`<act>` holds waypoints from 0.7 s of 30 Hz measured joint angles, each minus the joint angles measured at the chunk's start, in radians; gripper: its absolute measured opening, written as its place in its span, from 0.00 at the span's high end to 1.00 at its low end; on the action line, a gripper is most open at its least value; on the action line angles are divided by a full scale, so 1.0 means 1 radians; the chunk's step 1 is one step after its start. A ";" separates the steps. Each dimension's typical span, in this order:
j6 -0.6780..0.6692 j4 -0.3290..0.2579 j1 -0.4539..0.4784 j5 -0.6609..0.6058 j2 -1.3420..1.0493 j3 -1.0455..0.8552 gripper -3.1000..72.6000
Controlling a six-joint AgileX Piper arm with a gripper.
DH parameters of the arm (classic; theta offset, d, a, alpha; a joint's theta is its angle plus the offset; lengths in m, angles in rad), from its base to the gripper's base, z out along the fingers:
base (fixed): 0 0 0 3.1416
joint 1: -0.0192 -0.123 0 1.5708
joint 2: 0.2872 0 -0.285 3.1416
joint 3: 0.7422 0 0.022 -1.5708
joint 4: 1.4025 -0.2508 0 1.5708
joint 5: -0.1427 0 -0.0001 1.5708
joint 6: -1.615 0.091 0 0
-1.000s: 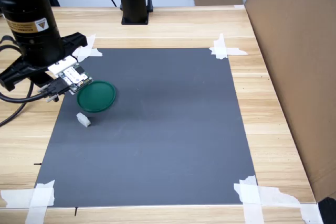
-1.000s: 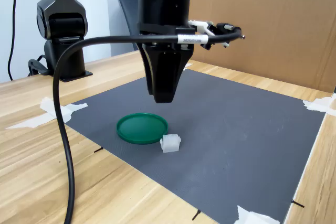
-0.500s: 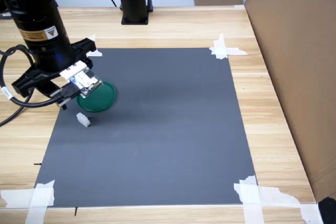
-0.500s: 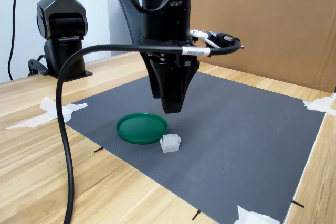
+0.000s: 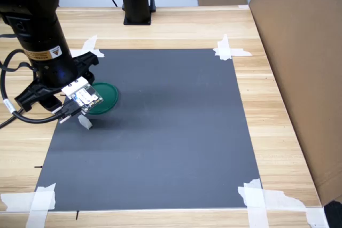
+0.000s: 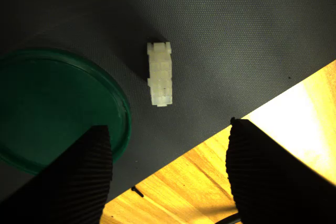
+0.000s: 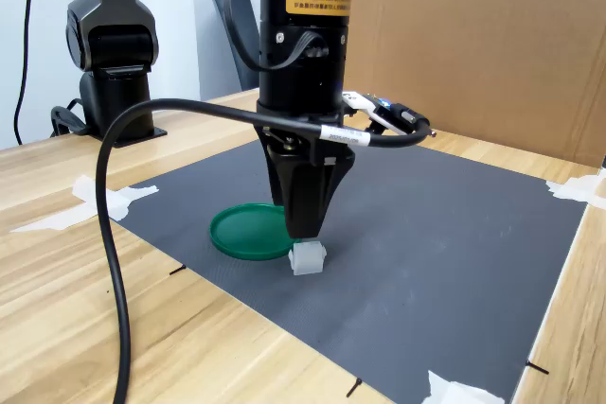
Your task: Grasp a white terminal and put it in the green lid.
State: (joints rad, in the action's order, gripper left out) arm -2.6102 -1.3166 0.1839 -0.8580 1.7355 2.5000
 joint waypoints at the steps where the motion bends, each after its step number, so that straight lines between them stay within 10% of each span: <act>1: -0.011 0.005 0.000 0.006 0.004 0.000 0.23; 21: -0.087 -0.023 -0.001 0.183 0.005 -0.108 0.24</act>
State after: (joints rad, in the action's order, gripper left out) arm -2.6973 -1.3394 0.1828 -0.6754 1.7403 2.3919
